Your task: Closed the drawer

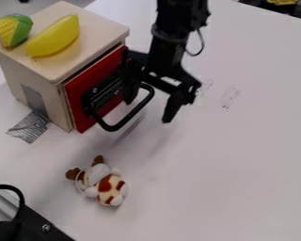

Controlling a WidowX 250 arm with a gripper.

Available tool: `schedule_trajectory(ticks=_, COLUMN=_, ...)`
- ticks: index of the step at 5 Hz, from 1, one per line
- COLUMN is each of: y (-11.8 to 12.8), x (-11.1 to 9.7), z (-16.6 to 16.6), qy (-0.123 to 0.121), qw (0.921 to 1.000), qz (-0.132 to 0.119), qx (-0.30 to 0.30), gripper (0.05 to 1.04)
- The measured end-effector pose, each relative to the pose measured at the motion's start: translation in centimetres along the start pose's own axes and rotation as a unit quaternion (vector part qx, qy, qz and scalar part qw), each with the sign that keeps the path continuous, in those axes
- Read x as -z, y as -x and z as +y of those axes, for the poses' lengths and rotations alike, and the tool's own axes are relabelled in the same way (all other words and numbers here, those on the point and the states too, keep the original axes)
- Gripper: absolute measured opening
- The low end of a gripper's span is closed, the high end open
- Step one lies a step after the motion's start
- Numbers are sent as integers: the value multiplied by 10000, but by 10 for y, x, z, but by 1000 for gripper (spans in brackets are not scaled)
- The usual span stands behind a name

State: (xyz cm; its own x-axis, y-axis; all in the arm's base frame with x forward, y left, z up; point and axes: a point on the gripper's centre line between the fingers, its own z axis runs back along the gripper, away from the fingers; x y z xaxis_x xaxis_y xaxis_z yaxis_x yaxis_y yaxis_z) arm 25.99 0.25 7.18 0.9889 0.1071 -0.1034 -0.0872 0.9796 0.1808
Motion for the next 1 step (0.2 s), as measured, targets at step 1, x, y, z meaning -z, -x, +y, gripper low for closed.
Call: schedule_trajectory(ticks=1, y=4, x=-20, z=-12, qy=226, qw=9994, qz=-167, qx=186, gripper=997)
